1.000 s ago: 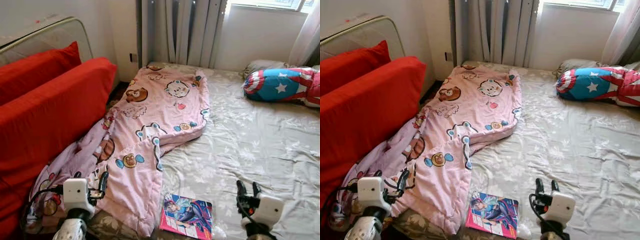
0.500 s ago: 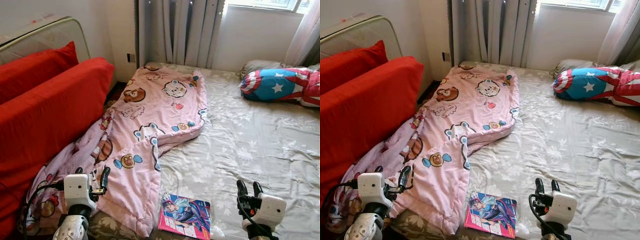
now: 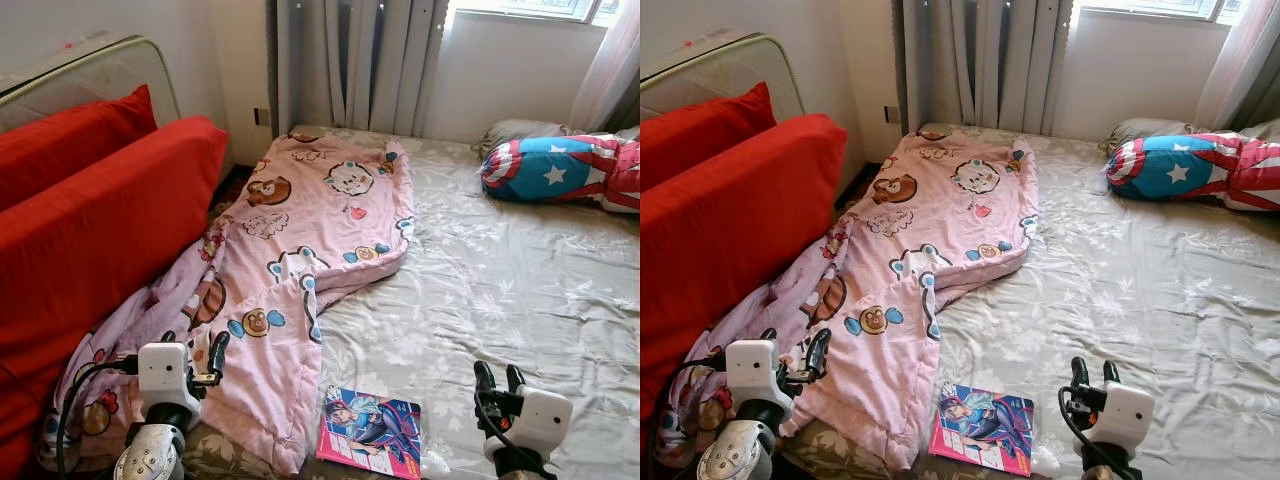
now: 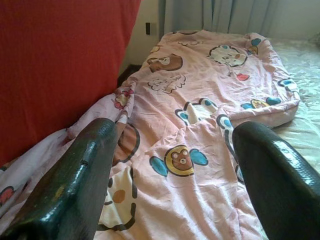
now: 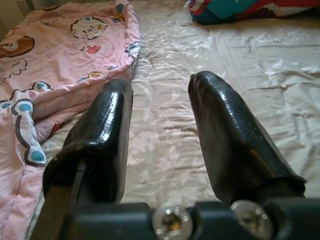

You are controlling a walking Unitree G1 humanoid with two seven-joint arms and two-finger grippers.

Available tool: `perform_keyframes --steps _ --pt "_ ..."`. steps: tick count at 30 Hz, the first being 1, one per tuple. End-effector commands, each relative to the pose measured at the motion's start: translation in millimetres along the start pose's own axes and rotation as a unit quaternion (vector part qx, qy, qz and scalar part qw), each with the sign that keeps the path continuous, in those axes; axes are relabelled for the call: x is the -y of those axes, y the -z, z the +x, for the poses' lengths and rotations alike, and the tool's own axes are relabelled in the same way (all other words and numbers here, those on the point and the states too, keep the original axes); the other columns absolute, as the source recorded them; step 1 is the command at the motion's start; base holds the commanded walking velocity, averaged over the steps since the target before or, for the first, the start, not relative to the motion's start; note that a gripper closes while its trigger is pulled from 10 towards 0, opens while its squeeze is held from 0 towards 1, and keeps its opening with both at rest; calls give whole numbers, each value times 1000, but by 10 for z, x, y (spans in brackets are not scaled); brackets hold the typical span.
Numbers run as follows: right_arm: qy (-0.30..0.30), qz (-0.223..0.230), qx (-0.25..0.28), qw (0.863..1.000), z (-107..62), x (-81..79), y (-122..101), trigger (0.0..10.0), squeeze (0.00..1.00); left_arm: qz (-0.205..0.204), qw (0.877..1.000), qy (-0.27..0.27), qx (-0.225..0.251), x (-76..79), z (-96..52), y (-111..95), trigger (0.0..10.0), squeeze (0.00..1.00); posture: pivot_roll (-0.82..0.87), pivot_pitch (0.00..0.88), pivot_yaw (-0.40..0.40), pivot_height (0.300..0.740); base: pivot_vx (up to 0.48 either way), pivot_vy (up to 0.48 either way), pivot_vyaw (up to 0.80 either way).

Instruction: Clean up the room

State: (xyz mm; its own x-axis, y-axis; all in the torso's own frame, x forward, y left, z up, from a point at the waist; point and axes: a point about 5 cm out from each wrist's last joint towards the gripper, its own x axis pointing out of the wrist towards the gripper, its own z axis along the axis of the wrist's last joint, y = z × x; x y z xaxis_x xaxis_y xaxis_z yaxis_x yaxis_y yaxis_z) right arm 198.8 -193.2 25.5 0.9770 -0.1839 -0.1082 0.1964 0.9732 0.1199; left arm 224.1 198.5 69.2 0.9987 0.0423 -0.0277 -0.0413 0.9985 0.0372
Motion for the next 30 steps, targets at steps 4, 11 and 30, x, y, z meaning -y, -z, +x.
perform_keyframes --steps 4,11,30 --pt "3 -1 -15 1000 23 -10 1 10000 0 -2 1000 3 -6 32 -24 2 10000 0 32 0 -34 730 0 0 0" --pt "-3 -2 -17 1000 43 -37 0 10000 0 -1 1000 1 -5 32 -7 -8 10000 0 36 0 -47 685 0 0 0" --pt "-12 -9 -37 999 87 -59 21 10000 0 0 1000 1 -13 58 -18 15 10000 0 35 0 -50 680 0 0 0"
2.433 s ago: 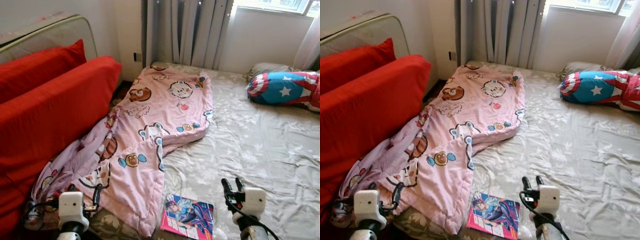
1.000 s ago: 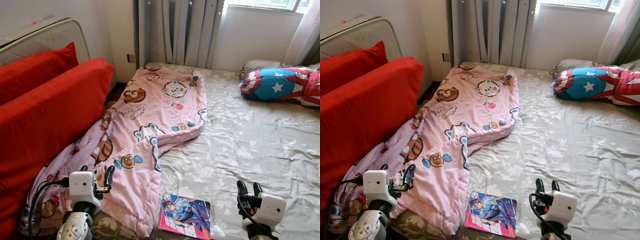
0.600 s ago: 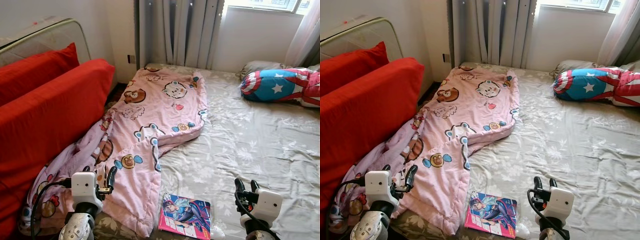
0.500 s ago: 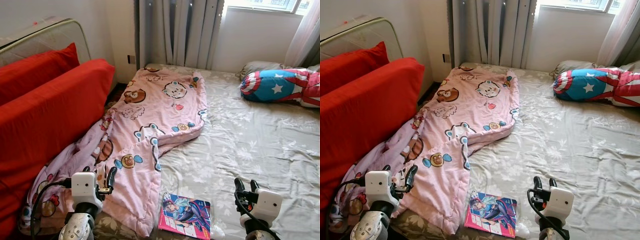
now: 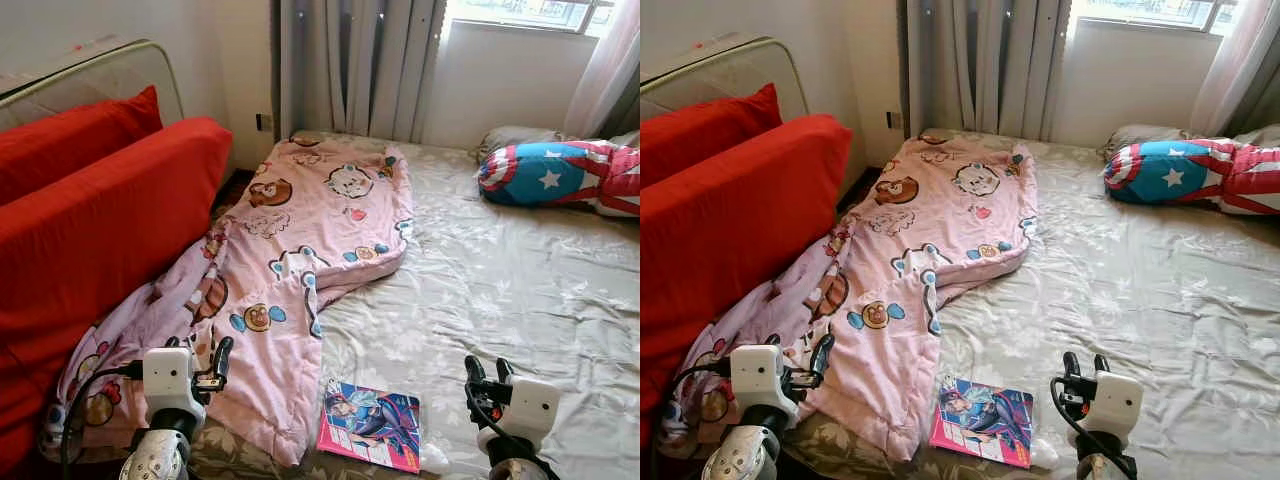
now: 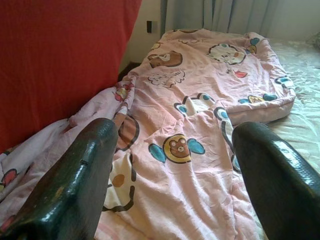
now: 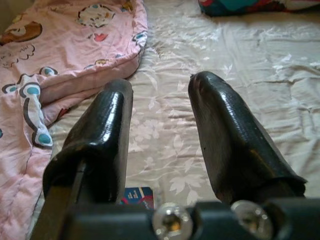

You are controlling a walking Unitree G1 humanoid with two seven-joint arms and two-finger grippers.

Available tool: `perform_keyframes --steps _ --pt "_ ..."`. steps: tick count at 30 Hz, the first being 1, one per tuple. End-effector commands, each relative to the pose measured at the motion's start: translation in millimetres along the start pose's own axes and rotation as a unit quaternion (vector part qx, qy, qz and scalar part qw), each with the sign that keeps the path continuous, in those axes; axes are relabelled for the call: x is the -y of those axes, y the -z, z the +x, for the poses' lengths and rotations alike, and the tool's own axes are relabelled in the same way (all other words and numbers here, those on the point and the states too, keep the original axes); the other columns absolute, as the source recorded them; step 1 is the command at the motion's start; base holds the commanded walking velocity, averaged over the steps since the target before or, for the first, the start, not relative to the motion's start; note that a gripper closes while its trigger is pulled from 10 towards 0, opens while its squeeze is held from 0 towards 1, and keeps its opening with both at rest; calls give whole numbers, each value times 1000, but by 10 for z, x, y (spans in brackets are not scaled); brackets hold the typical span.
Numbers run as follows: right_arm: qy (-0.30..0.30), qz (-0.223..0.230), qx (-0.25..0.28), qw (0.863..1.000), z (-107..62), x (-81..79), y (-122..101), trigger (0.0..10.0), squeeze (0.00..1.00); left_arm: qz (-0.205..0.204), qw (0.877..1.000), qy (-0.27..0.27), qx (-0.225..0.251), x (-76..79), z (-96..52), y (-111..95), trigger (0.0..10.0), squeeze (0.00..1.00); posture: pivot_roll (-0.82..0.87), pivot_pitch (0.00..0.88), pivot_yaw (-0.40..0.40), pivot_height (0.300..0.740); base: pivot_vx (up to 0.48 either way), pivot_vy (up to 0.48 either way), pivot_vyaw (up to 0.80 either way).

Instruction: Clean up the room

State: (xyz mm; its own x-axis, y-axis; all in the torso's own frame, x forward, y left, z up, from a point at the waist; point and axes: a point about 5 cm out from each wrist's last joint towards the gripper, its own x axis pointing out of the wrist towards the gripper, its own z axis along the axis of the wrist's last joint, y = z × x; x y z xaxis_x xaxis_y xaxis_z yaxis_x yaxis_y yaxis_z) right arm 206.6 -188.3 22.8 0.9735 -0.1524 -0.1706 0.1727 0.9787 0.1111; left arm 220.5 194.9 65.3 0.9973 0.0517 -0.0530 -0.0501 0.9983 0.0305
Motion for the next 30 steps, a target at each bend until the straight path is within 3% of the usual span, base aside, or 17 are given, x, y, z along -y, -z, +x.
perform_keyframes --steps 1,30 --pt "-3 -3 -3 1000 18 -8 -6 10000 0 4 1000 6 -1 26 16 -23 10000 0 35 0 -51 670 0 0 0" --pt "-33 9 -7 999 22 -126 9 10000 0 7 1000 13 -17 46 16 32 10000 0 36 0 -47 656 0 0 0"
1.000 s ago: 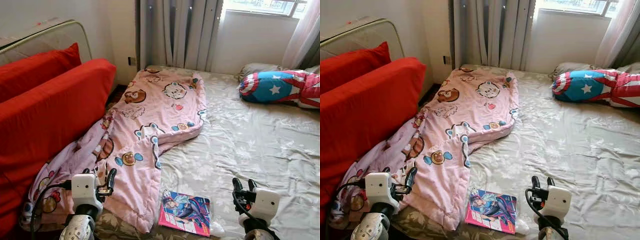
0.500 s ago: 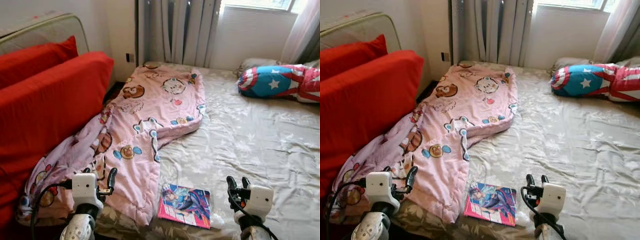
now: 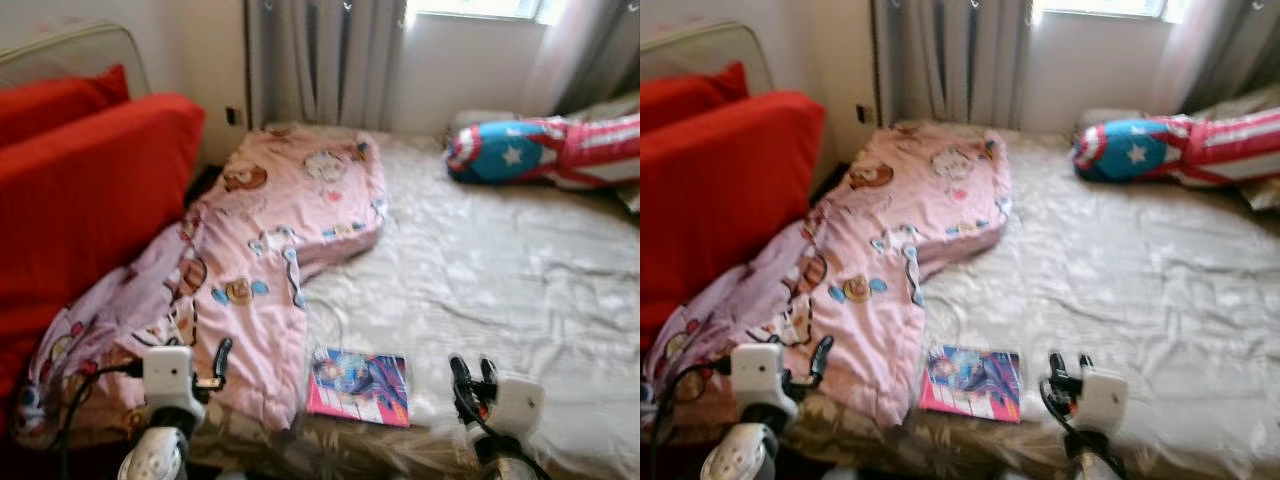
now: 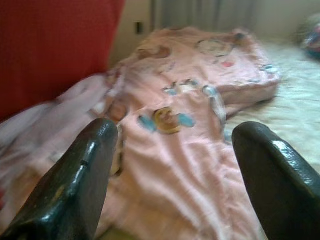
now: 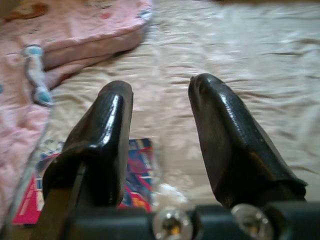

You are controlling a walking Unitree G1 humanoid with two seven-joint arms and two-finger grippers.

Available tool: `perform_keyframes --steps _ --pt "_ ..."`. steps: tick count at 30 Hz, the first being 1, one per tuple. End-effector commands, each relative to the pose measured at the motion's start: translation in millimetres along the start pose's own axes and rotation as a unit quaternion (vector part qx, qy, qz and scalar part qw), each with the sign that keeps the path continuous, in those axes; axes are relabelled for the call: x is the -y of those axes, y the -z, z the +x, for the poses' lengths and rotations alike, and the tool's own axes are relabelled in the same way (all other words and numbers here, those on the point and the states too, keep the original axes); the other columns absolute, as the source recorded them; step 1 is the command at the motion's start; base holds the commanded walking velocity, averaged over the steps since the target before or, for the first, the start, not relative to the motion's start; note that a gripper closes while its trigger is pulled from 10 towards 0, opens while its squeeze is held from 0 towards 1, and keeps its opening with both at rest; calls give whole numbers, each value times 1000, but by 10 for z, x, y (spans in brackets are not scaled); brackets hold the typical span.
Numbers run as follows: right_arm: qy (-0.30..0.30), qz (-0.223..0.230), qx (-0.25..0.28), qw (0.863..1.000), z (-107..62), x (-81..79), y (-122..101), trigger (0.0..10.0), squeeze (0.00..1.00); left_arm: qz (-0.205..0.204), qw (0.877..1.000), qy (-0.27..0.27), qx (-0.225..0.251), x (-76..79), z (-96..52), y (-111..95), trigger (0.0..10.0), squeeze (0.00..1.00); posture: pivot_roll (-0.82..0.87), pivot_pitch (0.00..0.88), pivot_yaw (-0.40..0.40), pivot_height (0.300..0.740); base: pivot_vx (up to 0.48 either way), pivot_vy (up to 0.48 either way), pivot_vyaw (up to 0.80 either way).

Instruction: Clean up the room

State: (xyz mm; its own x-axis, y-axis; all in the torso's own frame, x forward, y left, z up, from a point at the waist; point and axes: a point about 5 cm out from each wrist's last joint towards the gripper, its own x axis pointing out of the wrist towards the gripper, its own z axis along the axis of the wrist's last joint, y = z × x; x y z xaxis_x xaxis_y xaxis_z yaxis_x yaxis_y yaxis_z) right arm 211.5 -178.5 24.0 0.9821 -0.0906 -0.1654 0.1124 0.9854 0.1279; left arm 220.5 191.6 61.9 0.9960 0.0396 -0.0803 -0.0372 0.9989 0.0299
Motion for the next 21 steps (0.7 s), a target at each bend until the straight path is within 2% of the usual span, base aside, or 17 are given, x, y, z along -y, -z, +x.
perform_keyframes --steps 1,9,13,21 --pt "-2 6 -5 1000 -5 -24 14 10000 0 7 1000 7 -3 14 17 -1 10000 0 36 0 -47 656 0 0 0" --pt "-1 4 -16 1000 -5 -21 37 10000 0 6 1000 10 -5 32 13 6 10000 0 34 0 -47 656 0 0 0" --pt "-5 1 -21 1000 7 -32 54 10000 0 5 1000 14 -9 44 5 23 10000 0 34 0 -46 621 0 0 0" --pt "-9 9 -11 1000 8 -53 28 10000 0 8 1000 16 -5 46 6 8 10000 0 39 0 -45 621 0 0 0"
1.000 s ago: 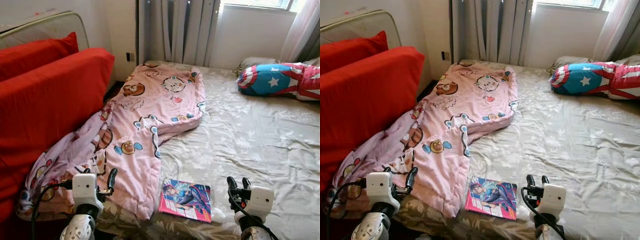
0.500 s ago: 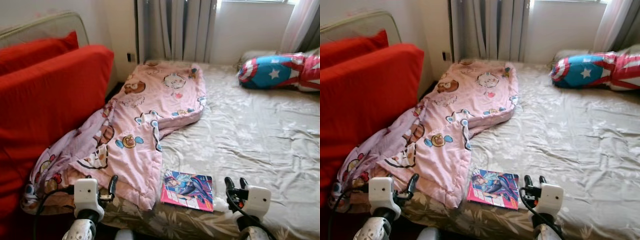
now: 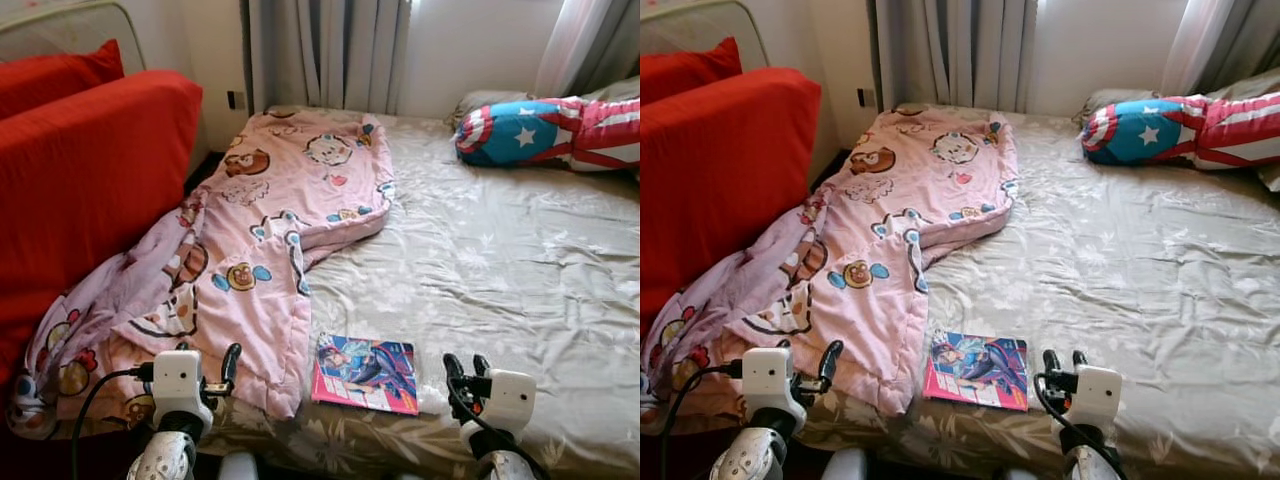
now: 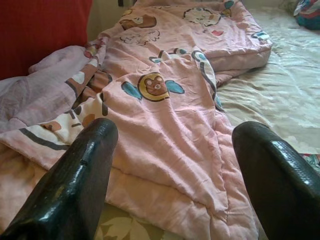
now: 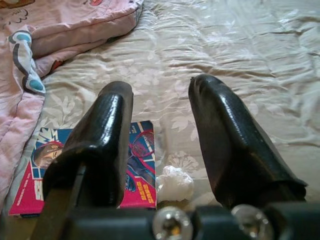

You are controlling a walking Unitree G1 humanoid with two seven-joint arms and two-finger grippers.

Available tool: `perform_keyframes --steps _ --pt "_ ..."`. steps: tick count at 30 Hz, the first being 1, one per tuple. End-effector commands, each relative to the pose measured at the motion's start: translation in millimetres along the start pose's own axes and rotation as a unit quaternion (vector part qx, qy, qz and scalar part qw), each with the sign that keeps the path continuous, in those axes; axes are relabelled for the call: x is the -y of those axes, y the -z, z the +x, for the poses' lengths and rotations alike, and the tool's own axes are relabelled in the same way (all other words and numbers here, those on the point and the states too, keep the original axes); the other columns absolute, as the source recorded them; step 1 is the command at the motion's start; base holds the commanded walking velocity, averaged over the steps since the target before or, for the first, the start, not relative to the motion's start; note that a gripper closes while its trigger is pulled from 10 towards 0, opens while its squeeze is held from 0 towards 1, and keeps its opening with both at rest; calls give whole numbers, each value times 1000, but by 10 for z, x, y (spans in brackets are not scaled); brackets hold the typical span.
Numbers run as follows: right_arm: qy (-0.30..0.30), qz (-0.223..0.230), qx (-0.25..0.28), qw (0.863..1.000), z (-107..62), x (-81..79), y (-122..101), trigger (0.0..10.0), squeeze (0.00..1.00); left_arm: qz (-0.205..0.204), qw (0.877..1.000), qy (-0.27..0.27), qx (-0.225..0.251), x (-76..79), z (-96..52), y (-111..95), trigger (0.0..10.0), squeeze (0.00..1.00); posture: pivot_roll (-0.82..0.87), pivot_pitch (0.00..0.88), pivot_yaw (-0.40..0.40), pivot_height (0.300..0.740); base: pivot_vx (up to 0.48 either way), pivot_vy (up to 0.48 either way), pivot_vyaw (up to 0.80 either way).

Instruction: Clean up the room

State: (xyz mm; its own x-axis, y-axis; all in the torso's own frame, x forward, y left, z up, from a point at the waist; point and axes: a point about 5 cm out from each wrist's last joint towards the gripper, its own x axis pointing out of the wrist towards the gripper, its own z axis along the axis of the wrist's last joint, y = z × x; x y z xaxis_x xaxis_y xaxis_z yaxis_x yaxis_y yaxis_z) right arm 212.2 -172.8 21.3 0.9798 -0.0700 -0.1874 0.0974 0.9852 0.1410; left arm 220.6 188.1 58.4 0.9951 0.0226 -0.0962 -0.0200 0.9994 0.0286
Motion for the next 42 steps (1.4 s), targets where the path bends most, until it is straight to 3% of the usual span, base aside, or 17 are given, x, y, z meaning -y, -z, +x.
perform_keyframes --steps 1,25,30,42 --pt "0 5 1 1000 2 1 -2 10000 0 9 1000 7 3 8 3 -28 10000 0 39 0 -45 621 0 0 0" --pt "-13 1 -16 1000 31 -26 41 10000 0 15 1000 19 3 41 32 -50 10000 0 37 0 -41 621 0 0 0" --pt "-18 3 -11 1000 45 -39 31 10000 0 15 1000 18 3 39 31 -49 10000 0 38 0 -42 587 0 0 0" --pt "-20 10 -9 1000 30 -46 42 10000 0 16 1000 18 2 37 32 -50 10000 0 40 0 -40 587 0 0 0"
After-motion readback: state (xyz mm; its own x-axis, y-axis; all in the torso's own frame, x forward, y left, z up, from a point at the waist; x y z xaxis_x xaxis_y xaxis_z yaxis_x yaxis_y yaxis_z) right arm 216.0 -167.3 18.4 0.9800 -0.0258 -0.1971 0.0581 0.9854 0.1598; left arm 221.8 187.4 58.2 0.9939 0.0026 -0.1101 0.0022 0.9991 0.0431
